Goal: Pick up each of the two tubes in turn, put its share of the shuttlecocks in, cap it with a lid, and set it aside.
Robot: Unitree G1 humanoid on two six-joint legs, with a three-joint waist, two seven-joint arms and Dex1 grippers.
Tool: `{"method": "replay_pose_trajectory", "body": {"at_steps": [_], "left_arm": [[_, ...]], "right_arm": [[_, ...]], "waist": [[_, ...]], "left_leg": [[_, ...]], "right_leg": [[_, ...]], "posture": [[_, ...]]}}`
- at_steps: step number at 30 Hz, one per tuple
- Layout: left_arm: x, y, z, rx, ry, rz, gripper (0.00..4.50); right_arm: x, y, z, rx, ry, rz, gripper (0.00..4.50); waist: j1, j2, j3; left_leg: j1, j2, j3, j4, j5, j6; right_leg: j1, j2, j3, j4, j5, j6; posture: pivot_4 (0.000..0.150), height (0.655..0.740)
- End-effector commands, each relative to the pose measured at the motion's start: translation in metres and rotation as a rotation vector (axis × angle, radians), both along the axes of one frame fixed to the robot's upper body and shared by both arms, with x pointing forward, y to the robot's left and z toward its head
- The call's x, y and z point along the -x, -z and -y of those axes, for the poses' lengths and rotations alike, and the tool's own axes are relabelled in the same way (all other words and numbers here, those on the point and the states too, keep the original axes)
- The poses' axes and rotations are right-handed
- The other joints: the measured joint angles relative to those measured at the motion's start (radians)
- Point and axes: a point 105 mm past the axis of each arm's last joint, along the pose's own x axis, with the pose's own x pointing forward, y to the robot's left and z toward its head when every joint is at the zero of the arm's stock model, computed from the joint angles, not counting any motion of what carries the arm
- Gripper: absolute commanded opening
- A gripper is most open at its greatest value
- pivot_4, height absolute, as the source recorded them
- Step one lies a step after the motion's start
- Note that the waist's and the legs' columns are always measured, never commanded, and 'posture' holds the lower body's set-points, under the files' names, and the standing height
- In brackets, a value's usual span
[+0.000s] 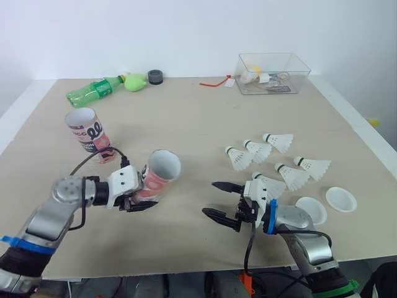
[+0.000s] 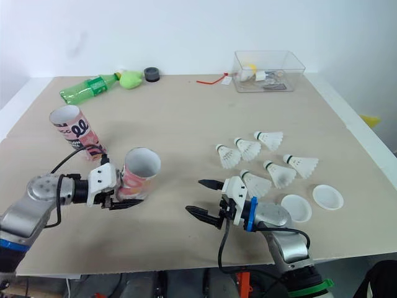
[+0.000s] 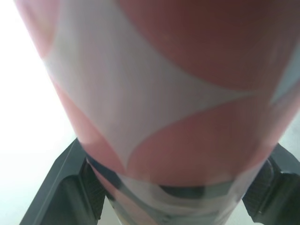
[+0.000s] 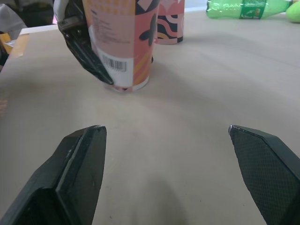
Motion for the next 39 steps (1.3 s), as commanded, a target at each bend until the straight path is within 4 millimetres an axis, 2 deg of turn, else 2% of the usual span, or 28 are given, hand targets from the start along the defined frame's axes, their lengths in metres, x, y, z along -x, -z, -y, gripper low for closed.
{"method": "replay_pose_trajectory", "body": {"at_steps": [1, 6, 13, 21, 25, 31, 33, 39], "left_arm": [[0.005, 0.0, 0.013, -0.008, 0.119, -0.083, 3.05], [-0.006, -0.003, 0.024, -0.119, 0.261, -0.068, 3.05], [-0.02, -0.011, 0.049, -0.149, 0.359, -0.019, 3.05], [-0.025, -0.008, 0.059, -0.164, 0.36, -0.001, 3.05], [-0.028, -0.01, 0.062, -0.143, 0.325, 0.024, 3.05], [-0.027, -0.007, 0.061, -0.121, 0.279, 0.017, 3.05], [-0.029, -0.007, 0.061, -0.112, 0.253, 0.013, 3.05], [-0.03, -0.009, 0.067, -0.076, 0.261, 0.003, 3.05]], "right_arm": [[0.002, -0.013, -0.001, -0.023, 0.001, 0.054, 4.5], [0.0, -0.013, 0.0, -0.024, 0.01, 0.057, 4.5], [0.001, -0.014, 0.004, -0.026, 0.035, 0.059, 4.5], [0.003, -0.018, 0.009, -0.054, 0.092, 0.055, 4.5], [0.003, -0.033, 0.019, -0.112, 0.171, 0.06, 4.5], [0.017, -0.051, 0.035, -0.103, 0.295, 0.046, 4.5], [0.022, -0.053, 0.038, -0.092, 0.308, 0.033, 4.5], [0.043, -0.061, 0.063, -0.1, 0.33, -0.032, 4.5]], "waist": [[-0.004, 0.0, 0.0], [-0.005, -0.001, 0.001], [-0.006, -0.002, 0.001], [-0.006, -0.002, 0.001], [-0.005, -0.002, 0.001], [-0.003, -0.001, 0.001], [-0.003, -0.002, 0.001], [-0.003, -0.002, 0.001]], "left_leg": [[0.0, 0.0, 0.0, 0.0, 0.0, 0.0], [0.0, 0.0, 0.0, 0.0, 0.0, 0.0], [0.0, 0.0, -0.001, 0.001, 0.0, 0.001], [-0.001, 0.0, -0.001, 0.002, 0.0, 0.001], [-0.001, -0.001, -0.002, 0.005, 0.0, 0.001], [-0.002, -0.001, -0.004, 0.006, 0.0, 0.001], [-0.002, -0.002, -0.004, 0.007, 0.0, 0.001], [-0.002, -0.003, -0.005, 0.009, 0.001, 0.002]], "right_leg": [[0.0, 0.0, 0.001, 0.0, 0.0, 0.0], [0.0, 0.002, 0.001, 0.0, 0.0, 0.0], [0.0, 0.003, 0.001, 0.001, 0.0, 0.0], [0.0, 0.002, 0.001, 0.001, 0.0, 0.0], [0.001, 0.002, 0.001, 0.002, 0.001, 0.001], [0.002, 0.0, 0.001, 0.002, 0.001, 0.002], [0.002, 0.0, 0.001, 0.002, 0.001, 0.002], [0.003, 0.0, 0.001, 0.002, 0.002, 0.003]], "posture": [[0.15, 0.74], [0.15, 0.74], [0.15, 0.74], [0.15, 0.74], [0.15, 0.74], [0.15, 0.74], [0.15, 0.74], [0.15, 0.74]]}}
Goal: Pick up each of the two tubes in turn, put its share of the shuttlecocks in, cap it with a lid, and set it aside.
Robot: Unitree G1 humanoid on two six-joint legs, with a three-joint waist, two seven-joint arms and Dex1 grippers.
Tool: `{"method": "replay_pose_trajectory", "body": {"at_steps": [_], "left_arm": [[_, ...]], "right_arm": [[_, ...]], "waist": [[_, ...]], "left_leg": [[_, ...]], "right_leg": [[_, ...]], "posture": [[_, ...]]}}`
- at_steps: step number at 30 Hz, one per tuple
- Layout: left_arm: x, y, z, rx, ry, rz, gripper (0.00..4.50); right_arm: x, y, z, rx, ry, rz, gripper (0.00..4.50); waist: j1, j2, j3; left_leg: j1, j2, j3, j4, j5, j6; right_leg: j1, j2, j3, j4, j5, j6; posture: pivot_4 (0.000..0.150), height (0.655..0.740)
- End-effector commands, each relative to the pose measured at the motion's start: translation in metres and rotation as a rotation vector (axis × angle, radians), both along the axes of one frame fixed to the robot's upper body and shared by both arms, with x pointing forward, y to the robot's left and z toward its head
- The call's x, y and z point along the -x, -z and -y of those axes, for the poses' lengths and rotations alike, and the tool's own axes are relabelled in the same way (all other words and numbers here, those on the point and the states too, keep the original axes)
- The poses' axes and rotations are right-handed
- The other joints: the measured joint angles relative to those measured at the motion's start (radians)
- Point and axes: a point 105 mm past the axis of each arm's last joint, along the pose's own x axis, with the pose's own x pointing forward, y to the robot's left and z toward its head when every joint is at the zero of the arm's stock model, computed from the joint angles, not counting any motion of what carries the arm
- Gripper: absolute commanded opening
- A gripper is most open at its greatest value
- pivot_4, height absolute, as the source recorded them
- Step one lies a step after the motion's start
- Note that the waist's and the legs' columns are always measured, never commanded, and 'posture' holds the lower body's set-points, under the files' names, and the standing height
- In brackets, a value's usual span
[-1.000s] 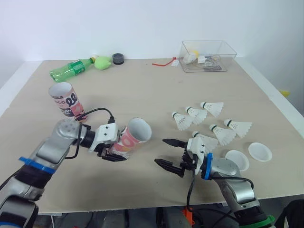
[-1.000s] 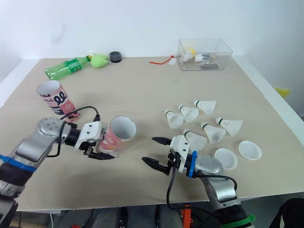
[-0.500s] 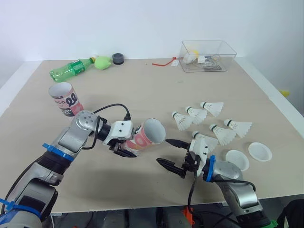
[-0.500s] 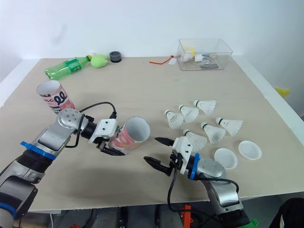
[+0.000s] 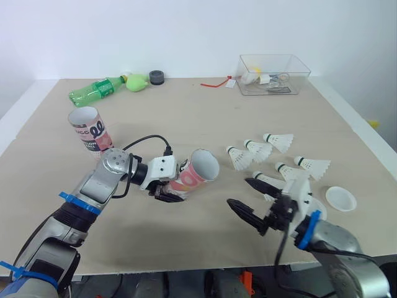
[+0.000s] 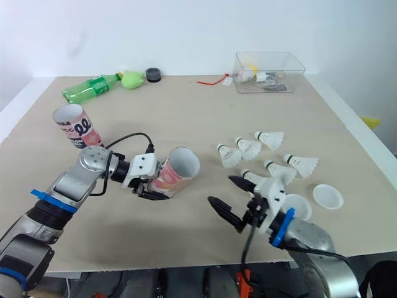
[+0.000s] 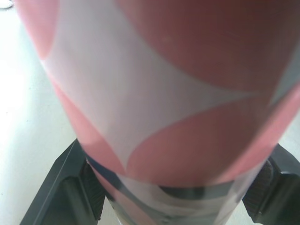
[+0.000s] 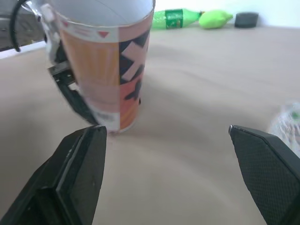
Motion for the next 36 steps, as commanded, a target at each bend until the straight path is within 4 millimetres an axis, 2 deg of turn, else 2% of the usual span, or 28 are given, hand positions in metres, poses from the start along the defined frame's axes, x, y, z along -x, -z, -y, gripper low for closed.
{"method": "replay_pose_trajectory", "body": {"at_steps": [1, 6, 11, 16, 20, 26, 36], "left_arm": [[-0.001, -0.002, 0.004, 0.015, 0.014, 0.005, 3.05], [0.0, -0.001, 0.006, 0.014, 0.029, 0.0, 3.05], [0.002, -0.001, 0.008, 0.015, 0.042, -0.011, 3.05], [0.009, 0.0, 0.01, 0.005, 0.046, -0.047, 3.05], [0.004, -0.001, 0.008, -0.004, -0.024, -0.052, 3.05], [0.004, -0.002, 0.006, -0.002, -0.047, -0.054, 3.05], [0.002, 0.005, 0.006, 0.003, -0.075, -0.046, 3.05]], "right_arm": [[0.011, -0.017, 0.011, -0.004, -0.013, 0.033, 4.5], [0.024, -0.001, 0.041, 0.08, 0.018, -0.054, 4.5], [0.019, 0.007, 0.055, 0.065, 0.099, -0.097, 4.5], [0.005, 0.011, 0.055, 0.047, 0.142, -0.116, 4.5], [-0.01, 0.011, 0.058, 0.008, 0.211, -0.128, 4.5], [-0.018, 0.015, 0.053, -0.009, 0.213, -0.166, 4.5], [-0.043, 0.026, 0.04, 0.018, 0.205, -0.206, 4.5]], "waist": [[-0.001, 0.0, 0.0], [0.001, 0.0, 0.0], [0.0, 0.0, 0.0], [-0.001, 0.0, 0.0], [-0.002, 0.0, 0.0], [-0.002, 0.001, 0.0], [-0.002, 0.001, 0.0]], "left_leg": [[0.0, 0.0, 0.0, 0.0, 0.0, 0.0], [0.0, -0.001, -0.001, 0.0, 0.0, 0.0], [0.0, -0.001, -0.002, 0.001, 0.001, 0.001], [0.0, -0.001, -0.002, 0.001, 0.001, 0.001], [-0.001, -0.001, -0.003, 0.001, 0.0, 0.001], [-0.001, -0.001, -0.004, 0.001, 0.001, 0.002], [-0.001, -0.001, -0.004, 0.001, 0.001, 0.002]], "right_leg": [[0.0, 0.0, 0.0, 0.0, 0.0, 0.0], [0.001, 0.0, 0.0, 0.0, 0.0, 0.0], [0.001, 0.0, 0.0, 0.0, 0.0, 0.0], [0.001, 0.0, 0.0, 0.0, 0.0, -0.001], [0.001, 0.001, 0.0, 0.0, 0.0, -0.001], [0.001, 0.001, 0.0, 0.0, 0.0, -0.001], [0.001, 0.001, 0.0, 0.0, 0.001, -0.001]], "posture": [[0.15, 0.74], [0.15, 0.74], [0.15, 0.74], [0.15, 0.74], [0.15, 0.74], [0.15, 0.74], [0.15, 0.74]]}}
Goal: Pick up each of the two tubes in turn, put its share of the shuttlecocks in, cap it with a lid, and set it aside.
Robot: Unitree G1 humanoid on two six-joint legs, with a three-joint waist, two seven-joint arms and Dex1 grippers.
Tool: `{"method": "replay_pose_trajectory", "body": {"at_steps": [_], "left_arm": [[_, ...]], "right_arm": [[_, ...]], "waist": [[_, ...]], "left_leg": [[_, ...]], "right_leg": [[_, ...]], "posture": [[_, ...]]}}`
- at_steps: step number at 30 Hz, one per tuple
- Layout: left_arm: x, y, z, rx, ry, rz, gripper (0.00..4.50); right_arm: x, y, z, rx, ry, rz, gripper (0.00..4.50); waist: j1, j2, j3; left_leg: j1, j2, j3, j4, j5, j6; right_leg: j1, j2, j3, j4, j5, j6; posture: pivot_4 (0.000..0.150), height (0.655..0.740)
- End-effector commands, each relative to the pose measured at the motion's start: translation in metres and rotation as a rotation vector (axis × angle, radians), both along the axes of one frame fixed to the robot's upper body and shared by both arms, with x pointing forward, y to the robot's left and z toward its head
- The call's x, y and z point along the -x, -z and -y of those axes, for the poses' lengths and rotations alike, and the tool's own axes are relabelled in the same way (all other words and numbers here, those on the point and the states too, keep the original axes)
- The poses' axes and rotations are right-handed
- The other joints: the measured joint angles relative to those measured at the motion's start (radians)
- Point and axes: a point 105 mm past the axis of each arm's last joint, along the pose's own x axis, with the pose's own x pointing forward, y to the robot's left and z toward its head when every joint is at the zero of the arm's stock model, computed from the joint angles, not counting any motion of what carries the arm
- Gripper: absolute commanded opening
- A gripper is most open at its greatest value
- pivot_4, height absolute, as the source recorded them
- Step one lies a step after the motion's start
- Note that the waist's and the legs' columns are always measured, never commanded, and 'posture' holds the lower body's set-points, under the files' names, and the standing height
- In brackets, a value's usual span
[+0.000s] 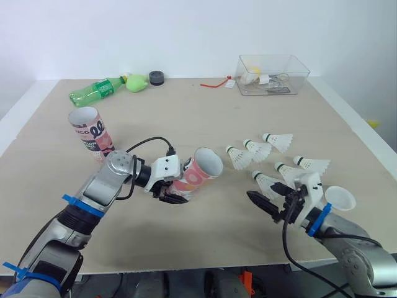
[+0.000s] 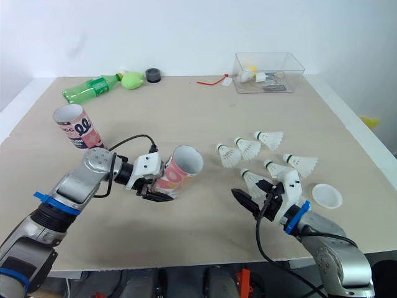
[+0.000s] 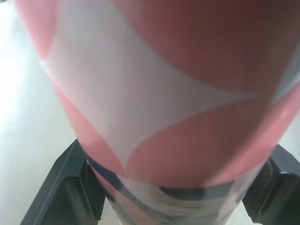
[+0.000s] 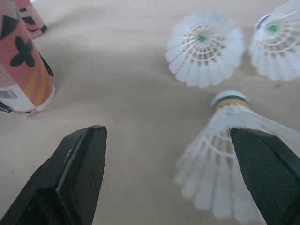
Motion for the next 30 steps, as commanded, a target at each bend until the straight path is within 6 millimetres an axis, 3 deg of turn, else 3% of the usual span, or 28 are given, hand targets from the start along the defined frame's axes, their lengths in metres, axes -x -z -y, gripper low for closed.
{"method": "replay_pose_trajectory", "body": {"at_steps": [1, 2, 5, 8, 9, 11, 13, 14, 24, 27, 30], "left_arm": [[-0.001, 0.003, -0.003, -0.012, -0.024, 0.013, 3.05], [-0.001, 0.004, -0.004, -0.018, -0.024, 0.017, 3.05], [-0.001, 0.006, -0.006, -0.024, -0.028, 0.017, 3.03], [-0.001, 0.007, -0.006, -0.02, -0.03, 0.018, 3.03], [-0.001, 0.007, -0.006, -0.019, -0.032, 0.019, 3.03], [-0.002, 0.007, -0.006, -0.017, -0.032, 0.022, 3.03], [-0.003, 0.007, -0.006, -0.016, -0.032, 0.023, 3.03], [-0.003, 0.007, -0.006, -0.017, -0.032, 0.024, 3.03], [-0.01, 0.007, -0.008, -0.018, -0.022, 0.032, 3.03], [-0.012, 0.008, -0.01, -0.017, -0.021, 0.027, 3.03], [-0.015, 0.007, -0.012, -0.009, -0.02, 0.007, 3.03]], "right_arm": [[-0.004, -0.005, 0.0, 0.006, 0.007, 0.02, 4.5], [-0.005, -0.005, 0.0, 0.009, 0.013, 0.017, 4.5], [-0.01, -0.005, 0.003, 0.016, 0.033, 0.024, 3.67], [-0.011, -0.005, 0.001, 0.024, 0.009, 0.025, 2.03], [-0.011, -0.004, 0.002, 0.028, 0.013, 0.025, 1.83], [-0.012, -0.003, 0.003, 0.041, 0.011, 0.024, 0.98], [-0.012, -0.003, 0.002, 0.036, 0.008, 0.022, 0.56], [-0.012, -0.003, 0.003, 0.035, 0.008, 0.022, 0.06], [-0.001, -0.018, -0.005, 0.107, -0.105, 0.097, 0.06], [0.008, -0.041, -0.009, 0.164, -0.196, 0.192, 0.06], [0.014, -0.08, -0.012, 0.225, -0.299, 0.327, 0.06]], "waist": [[0.0, 0.0, 0.0], [0.0, 0.0, 0.0], [0.0, 0.0, 0.0], [0.0, 0.0, 0.0], [0.0, 0.0, 0.0], [0.0, 0.0, 0.0], [0.0, 0.0, 0.0], [0.0, 0.0, 0.0], [0.0, 0.0, 0.0], [-0.001, 0.0, 0.0], [-0.001, 0.0, 0.0]], "left_leg": [[0.0, 0.0, 0.0, 0.0, 0.0, 0.0], [0.0, 0.0, 0.0, 0.0, 0.0, 0.0], [0.0, 0.0, 0.0, 0.0, 0.0, 0.0], [0.0, 0.0, 0.0, 0.0, 0.0, 0.001], [0.0, 0.0, 0.0, 0.0, 0.0, 0.001], [0.0, 0.0, 0.0, 0.0, 0.0, 0.001], [0.0, 0.0, 0.0, 0.0, 0.0, 0.001], [0.0, 0.0, 0.001, 0.0, 0.0, 0.001], [0.0, 0.0, 0.0, 0.0, 0.001, 0.001], [0.001, 0.0, 0.001, 0.0, 0.001, 0.001], [0.001, 0.0, 0.001, 0.001, 0.001, 0.001]], "right_leg": [[0.0, 0.0, 0.0, 0.0, 0.0, 0.0], [0.0, 0.0, 0.0, 0.0, 0.0, 0.0], [0.0, 0.0, 0.0, 0.0, 0.0, 0.0], [0.0, 0.0, 0.0, 0.0, 0.001, 0.0], [0.0, 0.0, 0.0, 0.0, 0.001, 0.0], [0.0, 0.0, 0.0, 0.0, 0.001, 0.0], [0.0, 0.0, 0.0, 0.0, 0.001, 0.0], [0.0, 0.0, 0.0, 0.0, 0.001, 0.0], [0.0, 0.0, 0.0, 0.0, 0.001, 0.001], [0.0, 0.0, 0.0, 0.0, 0.001, 0.001], [0.0, 0.001, -0.001, 0.0, 0.001, 0.001]], "posture": [[0.15, 0.74], [0.15, 0.74], [0.15, 0.74], [0.15, 0.74], [0.15, 0.74], [0.15, 0.74], [0.15, 0.74], [0.15, 0.74], [0.15, 0.74], [0.15, 0.74], [0.15, 0.74]]}}
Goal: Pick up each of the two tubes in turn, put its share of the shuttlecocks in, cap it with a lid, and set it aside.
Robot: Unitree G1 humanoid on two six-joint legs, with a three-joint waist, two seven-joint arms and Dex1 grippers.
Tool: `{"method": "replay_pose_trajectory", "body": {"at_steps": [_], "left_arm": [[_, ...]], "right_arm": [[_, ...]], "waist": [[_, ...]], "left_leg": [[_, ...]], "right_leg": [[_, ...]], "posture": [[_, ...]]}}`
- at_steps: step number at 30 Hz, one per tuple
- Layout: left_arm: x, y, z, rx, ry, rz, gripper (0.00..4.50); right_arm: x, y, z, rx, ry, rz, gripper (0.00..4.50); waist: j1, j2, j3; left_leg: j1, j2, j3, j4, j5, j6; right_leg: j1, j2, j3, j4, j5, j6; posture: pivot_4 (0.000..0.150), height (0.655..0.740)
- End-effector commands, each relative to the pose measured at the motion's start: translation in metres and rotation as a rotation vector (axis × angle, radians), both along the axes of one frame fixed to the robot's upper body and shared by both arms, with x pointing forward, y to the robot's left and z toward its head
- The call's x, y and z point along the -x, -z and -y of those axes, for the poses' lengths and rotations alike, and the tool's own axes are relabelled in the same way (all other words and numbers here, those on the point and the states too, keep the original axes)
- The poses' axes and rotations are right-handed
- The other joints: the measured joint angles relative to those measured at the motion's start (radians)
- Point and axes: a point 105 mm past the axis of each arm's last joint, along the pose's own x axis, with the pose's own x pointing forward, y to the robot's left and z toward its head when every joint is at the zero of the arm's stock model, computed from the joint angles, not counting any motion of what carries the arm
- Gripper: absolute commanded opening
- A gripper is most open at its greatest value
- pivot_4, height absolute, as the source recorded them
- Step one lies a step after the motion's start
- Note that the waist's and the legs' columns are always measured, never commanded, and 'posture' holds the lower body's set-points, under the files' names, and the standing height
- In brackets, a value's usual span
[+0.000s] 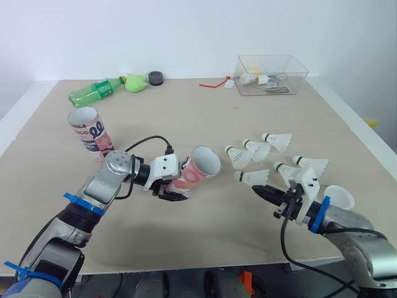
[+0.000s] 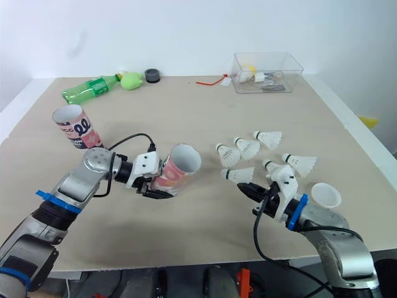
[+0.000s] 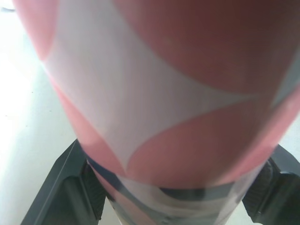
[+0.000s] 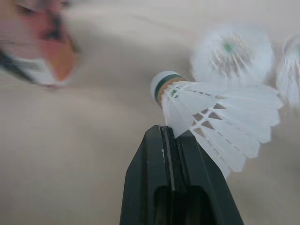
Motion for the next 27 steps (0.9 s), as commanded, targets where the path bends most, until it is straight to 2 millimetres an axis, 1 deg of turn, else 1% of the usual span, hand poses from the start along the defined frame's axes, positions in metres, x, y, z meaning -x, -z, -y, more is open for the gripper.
{"method": "replay_pose_trajectory", "body": {"at_steps": [1, 3, 6, 8, 10, 13, 17, 21, 27], "left_arm": [[-0.006, 0.005, -0.009, -0.022, -0.028, -0.033, 3.03], [-0.007, 0.003, -0.008, -0.012, -0.018, -0.054, 3.03], [-0.009, 0.0, -0.008, -0.014, -0.005, -0.068, 3.03], [-0.01, -0.003, -0.007, -0.017, 0.005, -0.075, 3.03], [-0.009, -0.009, -0.005, -0.014, 0.025, -0.088, 3.03], [-0.008, -0.017, -0.002, -0.003, 0.044, -0.099, 3.03], [-0.005, -0.019, 0.0, 0.003, 0.054, -0.102, 3.03], [-0.002, -0.018, 0.002, 0.003, 0.056, -0.103, 3.03], [-0.001, -0.018, 0.001, 0.007, 0.039, -0.097, 3.03]], "right_arm": [[0.007, -0.065, -0.005, 0.067, -0.139, 0.247, 0.06], [0.006, -0.086, -0.006, 0.146, -0.197, 0.337, 0.06], [0.0, -0.112, -0.008, 0.271, -0.254, 0.468, 0.06], [-0.003, -0.122, -0.011, 0.343, -0.294, 0.531, 0.06], [-0.003, -0.13, -0.021, 0.407, -0.366, 0.591, 0.06], [-0.004, -0.129, -0.037, 0.495, -0.477, 0.629, 0.06], [-0.011, -0.124, -0.051, 0.555, -0.568, 0.657, 0.06], [-0.019, -0.125, -0.06, 0.6, -0.617, 0.695, 0.06], [-0.024, -0.13, -0.074, 0.656, -0.704, 0.766, 0.06]], "waist": [[-0.001, 0.0, 0.0], [-0.002, 0.0, 0.0], [-0.002, -0.001, 0.0], [-0.001, -0.001, 0.0], [-0.003, -0.001, 0.001], [-0.003, -0.001, 0.001], [-0.002, -0.001, 0.001], [-0.002, -0.001, 0.002], [-0.002, 0.0, 0.002]], "left_leg": [[0.0, 0.0, 0.0, 0.0, 0.0, 0.0], [0.0, 0.0, 0.0, 0.001, 0.0, 0.0], [0.001, 0.0, -0.001, 0.002, 0.0, 0.0], [0.0, 0.001, -0.001, 0.001, 0.0, 0.0], [-0.001, 0.001, -0.001, 0.001, 0.0, 0.0], [-0.002, 0.001, 0.0, 0.001, -0.001, 0.001], [-0.003, 0.002, -0.001, 0.001, -0.002, 0.003], [-0.004, 0.002, 0.0, 0.001, -0.002, 0.004], [-0.004, 0.002, 0.0, 0.001, -0.003, 0.004]], "right_leg": [[0.0, 0.0, 0.0, 0.0, 0.0, 0.0], [0.0, 0.001, 0.001, 0.0, 0.001, 0.0], [0.0, 0.002, 0.001, 0.0, 0.001, -0.002], [0.0, 0.003, 0.001, 0.0, 0.001, -0.002], [-0.001, 0.003, 0.001, 0.0, 0.001, -0.002], [-0.003, 0.004, 0.002, 0.0, 0.001, -0.003], [-0.004, 0.005, 0.001, 0.0, -0.001, -0.004], [-0.005, 0.004, 0.002, 0.0, -0.001, -0.003], [-0.005, 0.004, 0.002, 0.0, -0.001, -0.003]], "posture": [[0.15, 0.74], [0.15, 0.74], [0.15, 0.74], [0.15, 0.74], [0.15, 0.74], [0.15, 0.74], [0.15, 0.74], [0.15, 0.74], [0.15, 0.74]]}}
